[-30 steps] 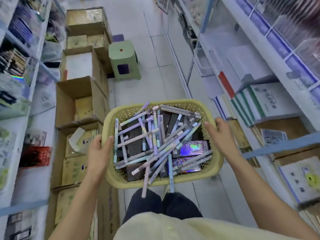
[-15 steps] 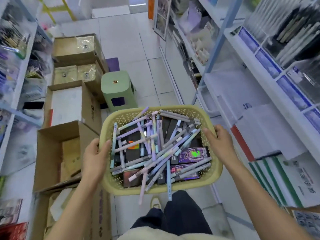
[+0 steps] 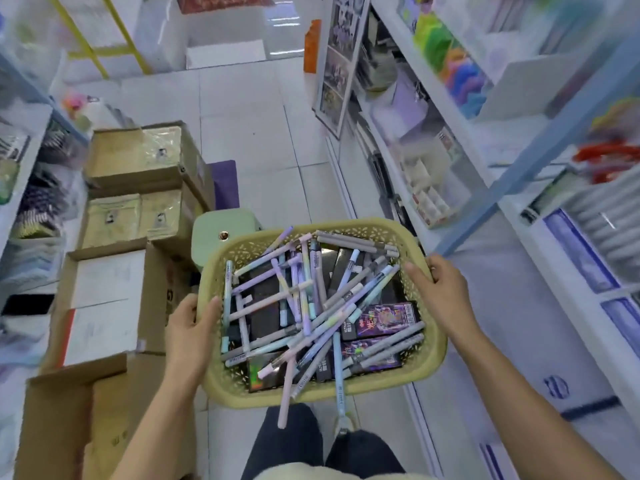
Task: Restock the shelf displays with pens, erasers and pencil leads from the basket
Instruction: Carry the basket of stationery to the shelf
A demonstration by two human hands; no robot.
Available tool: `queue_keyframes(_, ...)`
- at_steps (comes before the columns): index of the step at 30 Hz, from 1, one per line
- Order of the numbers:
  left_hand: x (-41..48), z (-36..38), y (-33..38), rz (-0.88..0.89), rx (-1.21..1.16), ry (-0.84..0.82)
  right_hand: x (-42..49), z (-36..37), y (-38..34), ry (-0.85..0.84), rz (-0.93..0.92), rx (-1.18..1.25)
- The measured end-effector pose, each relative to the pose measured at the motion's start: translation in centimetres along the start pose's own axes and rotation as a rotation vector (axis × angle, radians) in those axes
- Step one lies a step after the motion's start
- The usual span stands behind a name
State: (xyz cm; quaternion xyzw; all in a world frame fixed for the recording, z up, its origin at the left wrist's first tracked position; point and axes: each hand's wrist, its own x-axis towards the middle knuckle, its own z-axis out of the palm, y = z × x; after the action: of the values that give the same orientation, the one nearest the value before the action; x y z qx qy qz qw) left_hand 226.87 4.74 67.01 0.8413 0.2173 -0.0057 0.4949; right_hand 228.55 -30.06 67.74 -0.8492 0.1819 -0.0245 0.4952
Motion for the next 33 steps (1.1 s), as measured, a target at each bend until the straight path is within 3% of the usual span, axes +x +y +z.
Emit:
queue_keyframes(11,27.5,6.0,10.4,0.102,0.053,-0.133,22.3,6.6,-5.1,0.114,0.083,0.052)
queue_keyframes(22,48.7,15.3,19.9,0.178,0.117,-0.221,41.2,10.0,-6.8,0.263,0.224,0.099)
queue_keyframes(33,61.0,22.9,29.0,0.325,0.265,-0.427,48.4,11.0,-8.1,0.46,0.349,0.169)
